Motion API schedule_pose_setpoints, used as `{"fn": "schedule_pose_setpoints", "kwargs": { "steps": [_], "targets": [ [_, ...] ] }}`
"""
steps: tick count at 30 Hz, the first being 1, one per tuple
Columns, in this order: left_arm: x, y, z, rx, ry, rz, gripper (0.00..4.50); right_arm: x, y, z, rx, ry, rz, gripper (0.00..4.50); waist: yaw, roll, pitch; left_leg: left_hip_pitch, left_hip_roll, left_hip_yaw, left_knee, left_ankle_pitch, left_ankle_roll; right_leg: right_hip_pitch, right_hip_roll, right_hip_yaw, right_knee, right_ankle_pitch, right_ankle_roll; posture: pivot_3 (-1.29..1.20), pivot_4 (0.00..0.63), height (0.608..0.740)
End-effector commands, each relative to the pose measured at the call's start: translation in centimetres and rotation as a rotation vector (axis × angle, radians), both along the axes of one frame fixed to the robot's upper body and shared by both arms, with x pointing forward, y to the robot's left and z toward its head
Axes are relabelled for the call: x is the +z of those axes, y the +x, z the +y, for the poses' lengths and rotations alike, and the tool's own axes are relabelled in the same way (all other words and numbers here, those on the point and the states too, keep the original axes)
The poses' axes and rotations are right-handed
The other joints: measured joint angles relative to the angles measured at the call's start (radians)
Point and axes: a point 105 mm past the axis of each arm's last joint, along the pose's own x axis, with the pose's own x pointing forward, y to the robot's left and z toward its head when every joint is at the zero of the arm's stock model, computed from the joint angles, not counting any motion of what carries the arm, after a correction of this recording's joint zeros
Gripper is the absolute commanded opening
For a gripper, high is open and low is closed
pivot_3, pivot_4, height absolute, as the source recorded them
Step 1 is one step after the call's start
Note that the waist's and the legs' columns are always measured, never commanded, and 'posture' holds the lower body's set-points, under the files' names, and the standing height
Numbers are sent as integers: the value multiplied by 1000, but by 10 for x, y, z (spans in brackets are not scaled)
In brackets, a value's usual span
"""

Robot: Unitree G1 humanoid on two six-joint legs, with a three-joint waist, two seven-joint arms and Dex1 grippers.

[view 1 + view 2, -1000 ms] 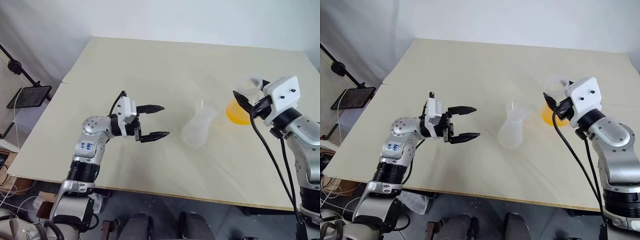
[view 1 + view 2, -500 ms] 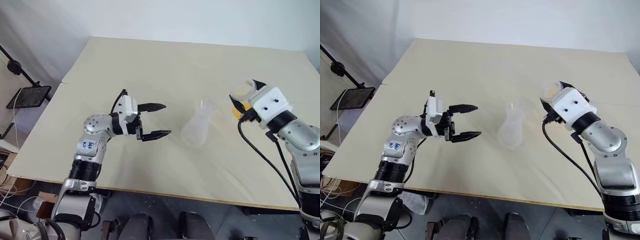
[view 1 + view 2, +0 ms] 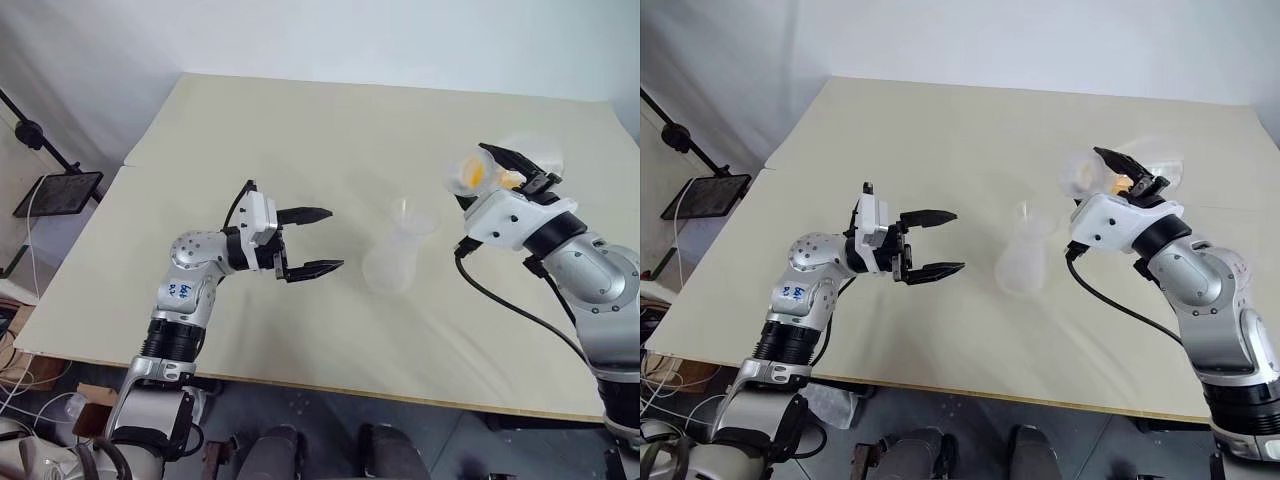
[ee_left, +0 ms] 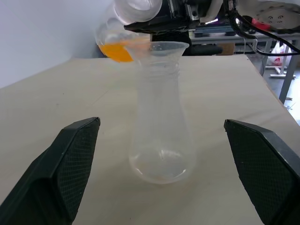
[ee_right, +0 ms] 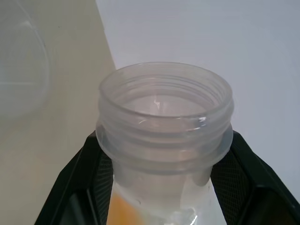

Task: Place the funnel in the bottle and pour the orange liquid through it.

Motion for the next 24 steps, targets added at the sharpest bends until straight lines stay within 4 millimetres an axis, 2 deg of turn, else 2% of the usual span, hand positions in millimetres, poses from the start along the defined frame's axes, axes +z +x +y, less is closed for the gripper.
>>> {"fn": "schedule_pose_setpoints", "kwargs": {
  "steps": [1, 16, 24],
  "targets": [
    [11, -1, -4, -16, -13, -54, 4500, 15, -9, 12, 31, -88, -117, 2424, 0, 0, 0, 0, 0, 0, 0, 0, 0, 0, 0, 0, 0, 0, 0, 0, 150, 740],
    [12, -1, -6, -16, -18, -59, 4500, 8, -11, 23, 18, -309, -241, 2424, 0, 0, 0, 0, 0, 0, 0, 0, 0, 0, 1, 0, 0, 0, 0, 0, 150, 740],
    [14, 0, -8, -15, -22, -64, 4500, 1, -9, 22, 17, -361, -246, 2424, 0, 0, 0, 0, 0, 0, 0, 0, 0, 0, 1, -1, 0, 0, 0, 0, 150, 740]
  ]
}}
